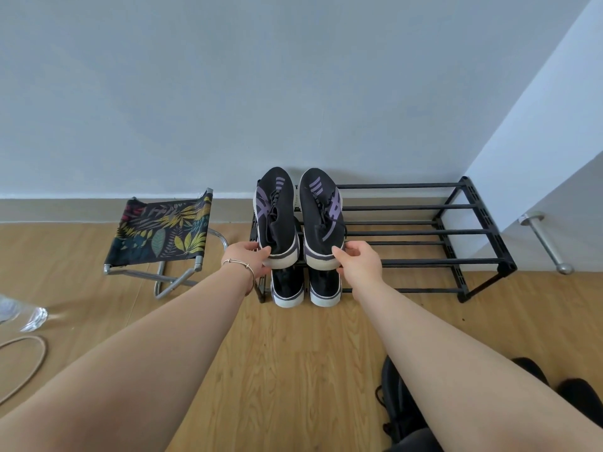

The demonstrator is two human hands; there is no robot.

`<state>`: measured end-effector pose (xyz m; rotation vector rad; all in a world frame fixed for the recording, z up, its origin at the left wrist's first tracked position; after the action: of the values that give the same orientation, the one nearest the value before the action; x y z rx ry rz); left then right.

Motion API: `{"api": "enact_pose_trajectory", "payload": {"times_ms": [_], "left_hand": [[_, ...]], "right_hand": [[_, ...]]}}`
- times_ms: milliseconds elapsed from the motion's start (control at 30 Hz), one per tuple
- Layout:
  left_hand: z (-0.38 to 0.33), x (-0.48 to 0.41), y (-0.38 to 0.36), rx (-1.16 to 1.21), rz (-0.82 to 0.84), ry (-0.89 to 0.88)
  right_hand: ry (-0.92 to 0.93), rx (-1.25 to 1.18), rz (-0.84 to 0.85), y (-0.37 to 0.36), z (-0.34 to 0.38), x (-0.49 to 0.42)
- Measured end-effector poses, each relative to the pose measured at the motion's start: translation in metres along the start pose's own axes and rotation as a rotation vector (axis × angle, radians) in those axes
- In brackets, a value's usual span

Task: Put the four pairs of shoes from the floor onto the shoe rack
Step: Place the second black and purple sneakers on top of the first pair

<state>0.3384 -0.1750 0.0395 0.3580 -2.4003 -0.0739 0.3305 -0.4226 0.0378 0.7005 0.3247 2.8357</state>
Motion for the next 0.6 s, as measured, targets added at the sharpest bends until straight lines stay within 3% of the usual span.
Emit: {"api": "enact_pose_trajectory", "payload": {"times_ms": [233, 400, 600], "left_hand": [[-0.004, 0.002, 0.001, -0.165, -0.049, -0.053], [-0.014, 0.018, -0.001, -0.645, -0.149, -0.302], [-0.022, 0.043, -0.017, -1.161, -0.199, -0.536]], "right_hand": [[0.044, 0.112, -0.008, 0.000, 0.006, 0.002], [0.171, 0.391, -0.021, 0.000, 0.017, 0.007], [0.449, 0.786, -0.093, 0.000, 0.029, 0.023]]}}
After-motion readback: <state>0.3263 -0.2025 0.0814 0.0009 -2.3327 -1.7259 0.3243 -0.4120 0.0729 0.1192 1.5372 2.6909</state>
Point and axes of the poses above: each hand's wrist, its own x-axis away from the middle knuckle, its own y-axis out of the back of the hand, z = x × y, the point moved 4 cm from there along -x, towards the middle knuckle, and after that the axes turned 4 degrees about z, right-handed, at the moved point
